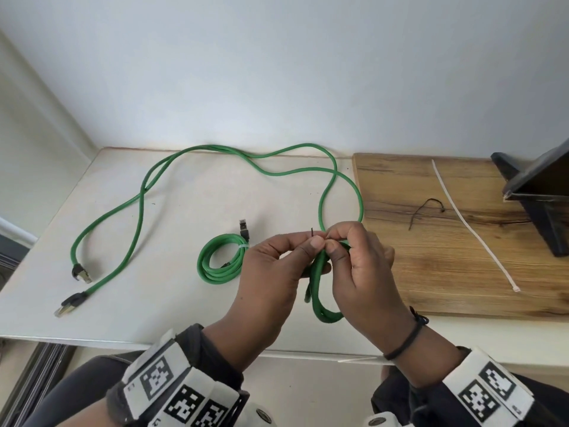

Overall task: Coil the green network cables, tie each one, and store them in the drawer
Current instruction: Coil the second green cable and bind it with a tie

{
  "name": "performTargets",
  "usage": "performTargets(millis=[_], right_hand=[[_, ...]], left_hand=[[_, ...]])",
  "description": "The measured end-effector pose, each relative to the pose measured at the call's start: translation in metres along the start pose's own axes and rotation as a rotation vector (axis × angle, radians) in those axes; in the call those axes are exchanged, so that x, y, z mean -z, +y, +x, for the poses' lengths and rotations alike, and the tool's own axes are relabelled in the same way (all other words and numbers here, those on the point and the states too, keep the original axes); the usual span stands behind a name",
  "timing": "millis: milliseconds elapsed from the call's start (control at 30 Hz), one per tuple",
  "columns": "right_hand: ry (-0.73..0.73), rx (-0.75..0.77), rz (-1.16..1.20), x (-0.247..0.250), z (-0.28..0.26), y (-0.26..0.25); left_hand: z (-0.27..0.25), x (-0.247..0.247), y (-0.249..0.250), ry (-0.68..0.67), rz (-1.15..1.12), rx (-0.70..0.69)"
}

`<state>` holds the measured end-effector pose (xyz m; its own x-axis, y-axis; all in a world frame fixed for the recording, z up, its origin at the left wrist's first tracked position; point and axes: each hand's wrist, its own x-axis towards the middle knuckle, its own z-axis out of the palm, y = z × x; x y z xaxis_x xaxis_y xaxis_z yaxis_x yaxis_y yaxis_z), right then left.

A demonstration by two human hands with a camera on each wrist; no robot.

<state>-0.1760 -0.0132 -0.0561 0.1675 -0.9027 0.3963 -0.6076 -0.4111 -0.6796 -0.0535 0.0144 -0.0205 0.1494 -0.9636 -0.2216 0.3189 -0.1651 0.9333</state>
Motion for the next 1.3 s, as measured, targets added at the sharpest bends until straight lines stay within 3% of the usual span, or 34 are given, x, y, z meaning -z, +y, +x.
performTargets(millis=[200,400,500,667,1000,1300], right_hand=[[0.093,-0.108,0.057,0.004,0.002,-0.010],[0.120,-0.052,-0.022,0.005,0.004,-0.014],[0.074,-0.027,0.168,0.008,0.006,-0.014],[-0.060,-0.288,0.572,0.015,0.013,-0.015],[-0.115,-0.333,0.821,0.019,0.017,-0.015],[-0.174,-0.312,0.866,0.019,0.017,-0.007]], left_hand=[[-0.003,-0.002,0.001,-0.080,0.100,-0.105],[-0.001,0.000,0.008,-0.029,-0.010,-0.008],[0.002,0.001,0.009,-0.032,-0.085,0.063],[0.004,0.004,0.015,-0.055,-0.092,0.093],[0.002,0.006,0.026,-0.067,0.024,0.071],[0.001,0.009,0.033,-0.111,0.163,0.218]])
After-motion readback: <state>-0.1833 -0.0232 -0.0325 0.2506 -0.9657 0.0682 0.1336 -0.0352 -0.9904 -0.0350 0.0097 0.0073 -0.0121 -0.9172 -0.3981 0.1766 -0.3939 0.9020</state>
